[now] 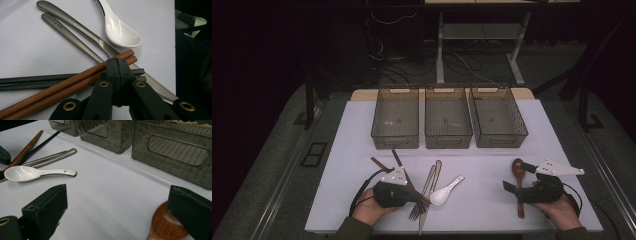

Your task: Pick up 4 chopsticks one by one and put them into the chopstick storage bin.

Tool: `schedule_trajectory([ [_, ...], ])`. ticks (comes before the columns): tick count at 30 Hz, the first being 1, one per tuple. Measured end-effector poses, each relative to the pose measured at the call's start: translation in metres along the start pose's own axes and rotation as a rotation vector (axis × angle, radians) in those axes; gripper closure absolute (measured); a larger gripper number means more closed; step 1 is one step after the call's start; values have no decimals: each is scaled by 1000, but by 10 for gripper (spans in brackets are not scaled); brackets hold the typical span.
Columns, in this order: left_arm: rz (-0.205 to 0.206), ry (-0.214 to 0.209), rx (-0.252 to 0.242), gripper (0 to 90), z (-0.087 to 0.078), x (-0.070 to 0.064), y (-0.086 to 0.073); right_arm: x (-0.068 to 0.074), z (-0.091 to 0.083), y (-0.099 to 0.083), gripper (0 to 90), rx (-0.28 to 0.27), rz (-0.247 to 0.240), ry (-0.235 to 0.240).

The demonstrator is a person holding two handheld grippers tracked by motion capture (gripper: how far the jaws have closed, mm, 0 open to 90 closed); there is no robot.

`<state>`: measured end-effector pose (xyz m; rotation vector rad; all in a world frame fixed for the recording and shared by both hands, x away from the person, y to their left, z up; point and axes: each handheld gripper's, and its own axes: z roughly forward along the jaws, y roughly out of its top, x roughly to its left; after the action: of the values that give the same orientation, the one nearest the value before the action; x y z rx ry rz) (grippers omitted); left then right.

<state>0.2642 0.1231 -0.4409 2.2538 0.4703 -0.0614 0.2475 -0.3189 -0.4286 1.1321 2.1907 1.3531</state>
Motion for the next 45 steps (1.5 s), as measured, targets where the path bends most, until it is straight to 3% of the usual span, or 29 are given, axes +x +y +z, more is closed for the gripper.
schedule_trajectory([
  [45, 22, 111, -30, 888, 11, 16, 16, -1, 0, 0, 28, 0, -1, -2],
])
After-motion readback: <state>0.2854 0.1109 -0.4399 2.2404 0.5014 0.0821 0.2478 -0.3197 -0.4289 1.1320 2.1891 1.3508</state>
